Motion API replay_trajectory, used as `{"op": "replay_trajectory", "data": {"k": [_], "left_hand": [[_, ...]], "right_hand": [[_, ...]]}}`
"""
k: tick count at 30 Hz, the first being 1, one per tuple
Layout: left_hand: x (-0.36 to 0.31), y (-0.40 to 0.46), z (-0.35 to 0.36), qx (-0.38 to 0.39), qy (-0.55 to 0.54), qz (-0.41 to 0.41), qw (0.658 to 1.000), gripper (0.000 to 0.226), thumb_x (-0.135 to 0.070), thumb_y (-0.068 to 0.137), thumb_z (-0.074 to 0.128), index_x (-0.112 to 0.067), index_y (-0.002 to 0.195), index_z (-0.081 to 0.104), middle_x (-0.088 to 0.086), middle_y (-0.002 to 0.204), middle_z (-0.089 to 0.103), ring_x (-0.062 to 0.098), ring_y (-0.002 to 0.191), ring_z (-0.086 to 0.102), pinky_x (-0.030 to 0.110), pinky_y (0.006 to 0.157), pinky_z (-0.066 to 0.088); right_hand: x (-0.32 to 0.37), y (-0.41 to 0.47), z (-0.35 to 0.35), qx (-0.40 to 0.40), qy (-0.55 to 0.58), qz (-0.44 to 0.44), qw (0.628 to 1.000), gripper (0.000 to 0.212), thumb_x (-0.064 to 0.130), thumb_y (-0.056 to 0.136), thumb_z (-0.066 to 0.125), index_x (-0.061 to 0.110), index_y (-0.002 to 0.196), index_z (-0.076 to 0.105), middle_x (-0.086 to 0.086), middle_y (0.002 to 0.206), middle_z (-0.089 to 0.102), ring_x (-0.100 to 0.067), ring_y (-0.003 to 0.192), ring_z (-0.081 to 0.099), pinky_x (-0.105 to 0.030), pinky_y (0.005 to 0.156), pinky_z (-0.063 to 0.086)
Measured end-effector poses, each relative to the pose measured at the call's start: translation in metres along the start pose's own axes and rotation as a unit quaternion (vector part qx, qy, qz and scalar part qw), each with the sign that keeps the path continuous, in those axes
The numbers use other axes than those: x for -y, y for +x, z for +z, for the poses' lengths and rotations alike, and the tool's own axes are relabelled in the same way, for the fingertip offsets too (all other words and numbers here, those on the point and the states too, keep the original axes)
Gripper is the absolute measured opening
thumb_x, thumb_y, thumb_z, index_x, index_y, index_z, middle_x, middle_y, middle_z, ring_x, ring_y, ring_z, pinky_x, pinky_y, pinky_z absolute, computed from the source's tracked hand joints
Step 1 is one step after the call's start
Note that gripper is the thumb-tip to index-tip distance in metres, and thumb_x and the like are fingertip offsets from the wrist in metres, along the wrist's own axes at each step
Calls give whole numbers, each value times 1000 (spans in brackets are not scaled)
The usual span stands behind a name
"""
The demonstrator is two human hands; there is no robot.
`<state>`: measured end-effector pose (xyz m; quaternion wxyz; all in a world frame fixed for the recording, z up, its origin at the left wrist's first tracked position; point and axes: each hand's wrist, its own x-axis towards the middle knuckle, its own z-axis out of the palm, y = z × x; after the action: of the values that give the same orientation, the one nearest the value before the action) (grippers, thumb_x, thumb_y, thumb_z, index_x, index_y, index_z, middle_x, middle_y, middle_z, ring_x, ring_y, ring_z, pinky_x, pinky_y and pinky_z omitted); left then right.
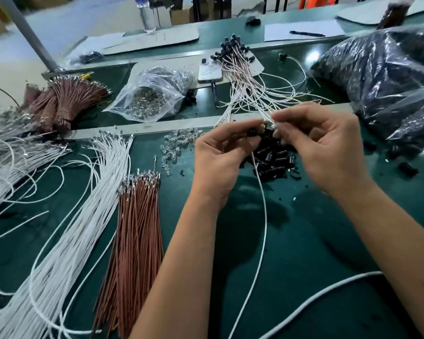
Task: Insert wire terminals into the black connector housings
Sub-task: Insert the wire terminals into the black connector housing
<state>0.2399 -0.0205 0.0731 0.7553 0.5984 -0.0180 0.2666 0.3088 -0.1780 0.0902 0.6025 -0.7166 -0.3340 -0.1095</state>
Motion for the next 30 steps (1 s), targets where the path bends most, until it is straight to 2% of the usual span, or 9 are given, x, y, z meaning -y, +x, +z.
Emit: {"op": "replay_trajectory", "data": {"k": [2, 4, 7, 9, 12, 17, 24, 30], "left_hand": [[1, -1, 1, 0, 8, 1, 1000, 37, 20, 81, 67, -5, 108, 73, 4, 93, 77, 13, 92, 71, 22, 85, 54], [1, -2, 3, 4, 23, -2, 1000, 36, 17, 82, 69, -6, 108, 73, 3, 93, 77, 12, 92, 71, 23, 85, 54], [1, -2, 4, 6, 35, -9, 999, 36, 16, 82, 70, -5, 111, 71, 4, 94, 77, 11, 90, 71, 23, 82, 54], [0, -3, 4, 8, 49, -7, 999, 37, 16, 82, 70, -3, 113, 69, 6, 94, 75, 10, 90, 71, 24, 83, 53], [-1, -4, 3, 14, 52, -8, 999, 34, 16, 81, 71, -7, 106, 64, 6, 94, 74, 11, 89, 70, 26, 82, 53], [-1, -4, 2, 14, 50, -16, 999, 33, 15, 79, 73, -11, 94, 58, 1, 89, 70, 8, 84, 67, 23, 78, 52], [1, -3, 0, 8, 79, -22, 997, 27, 11, 78, 76, -12, 85, 62, 15, 91, 68, 23, 86, 64, 35, 82, 55], [0, -2, -4, 15, 122, -23, 992, 28, 13, 77, 77, -13, 80, 66, 12, 87, 73, 17, 83, 69, 29, 77, 56]], "right_hand": [[-1, -8, 2, -42, 4, -27, 999, 10, 9, 98, 72, 4, 106, 76, -5, 86, 73, -15, 69, 69, -24, 68, 54], [-1, -12, 4, -71, 3, -46, 996, 16, 20, 100, 72, 5, 103, 76, -3, 81, 71, -17, 63, 66, -27, 63, 52], [-2, -13, 4, -86, -4, -60, 994, 18, 23, 100, 72, 5, 102, 76, -3, 80, 71, -20, 61, 66, -31, 61, 53], [-1, -13, 4, -74, -2, -68, 995, 16, 18, 101, 71, 4, 104, 76, -6, 81, 72, -20, 63, 67, -30, 60, 53], [1, -14, 5, -44, -8, -80, 996, 12, 10, 101, 68, 3, 107, 76, -9, 85, 72, -18, 66, 70, -28, 62, 55], [2, -17, 5, -30, -8, -85, 996, 12, 9, 100, 70, -1, 106, 73, -5, 82, 72, -17, 65, 70, -26, 62, 55], [1, -12, 2, 8, -67, -133, 989, 6, 4, 97, 71, 1, 101, 75, -9, 86, 71, -19, 68, 69, -35, 63, 56], [-2, -12, 1, 25, -88, -116, 989, 4, 3, 96, 71, 2, 97, 75, -4, 76, 68, -10, 61, 65, -24, 62, 52]]}}
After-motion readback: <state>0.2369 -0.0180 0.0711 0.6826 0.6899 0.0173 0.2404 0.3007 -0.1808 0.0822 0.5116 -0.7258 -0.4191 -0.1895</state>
